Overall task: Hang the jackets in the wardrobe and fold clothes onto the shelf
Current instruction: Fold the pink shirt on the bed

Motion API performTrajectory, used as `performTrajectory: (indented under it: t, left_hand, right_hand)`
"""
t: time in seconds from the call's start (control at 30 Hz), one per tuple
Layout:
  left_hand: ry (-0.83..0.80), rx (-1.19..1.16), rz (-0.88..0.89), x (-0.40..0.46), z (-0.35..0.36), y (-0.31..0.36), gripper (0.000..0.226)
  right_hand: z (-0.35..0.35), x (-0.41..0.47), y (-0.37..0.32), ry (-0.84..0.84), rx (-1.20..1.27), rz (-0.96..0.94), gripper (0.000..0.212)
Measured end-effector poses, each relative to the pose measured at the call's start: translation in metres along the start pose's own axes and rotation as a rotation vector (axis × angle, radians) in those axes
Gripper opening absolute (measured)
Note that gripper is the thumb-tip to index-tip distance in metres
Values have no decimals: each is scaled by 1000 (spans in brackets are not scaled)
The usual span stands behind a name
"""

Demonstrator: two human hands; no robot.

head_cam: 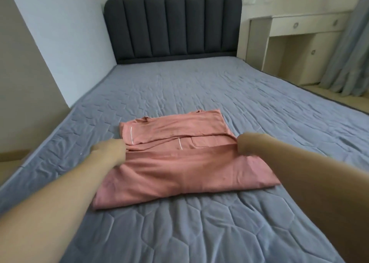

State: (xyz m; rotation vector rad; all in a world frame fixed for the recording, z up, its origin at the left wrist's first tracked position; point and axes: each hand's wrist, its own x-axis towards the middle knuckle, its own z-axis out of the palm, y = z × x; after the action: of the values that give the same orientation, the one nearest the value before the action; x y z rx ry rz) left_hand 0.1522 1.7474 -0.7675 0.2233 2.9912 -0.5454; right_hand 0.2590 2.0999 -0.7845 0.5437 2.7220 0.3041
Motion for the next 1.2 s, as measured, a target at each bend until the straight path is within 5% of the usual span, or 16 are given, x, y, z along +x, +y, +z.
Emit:
performTrajectory:
  t: [0.13, 0.3, 0.43, 0.63, 0.87, 1.1, 1.2]
  left_hand:
    - [-26, -86, -126, 41, -1, -3, 42]
    - [309, 32, -273, 123, -19, -23, 36]
    - [346, 79, -274, 197, -20, -16, 35]
    - [262, -306, -350, 301, 72, 41, 65]
    - [602, -328, -336, 312, 109, 53, 54]
    - [324, -471, -328, 262, 93, 20, 42]
    - [359, -560, -280, 257, 80, 15, 37]
  right_hand:
    - [-18, 41, -1, 110, 130, 127, 35]
    - [-69, 117, 1, 421, 170, 221, 36]
    - [-92, 191, -18, 510, 127, 238, 35]
    - [-10, 299, -64, 486, 244, 269, 39]
    - [24, 327, -61, 583, 403, 320, 35]
    - [-17, 283, -71, 555, 229, 143, 34]
    - [-24, 275, -74, 507, 243, 136, 31]
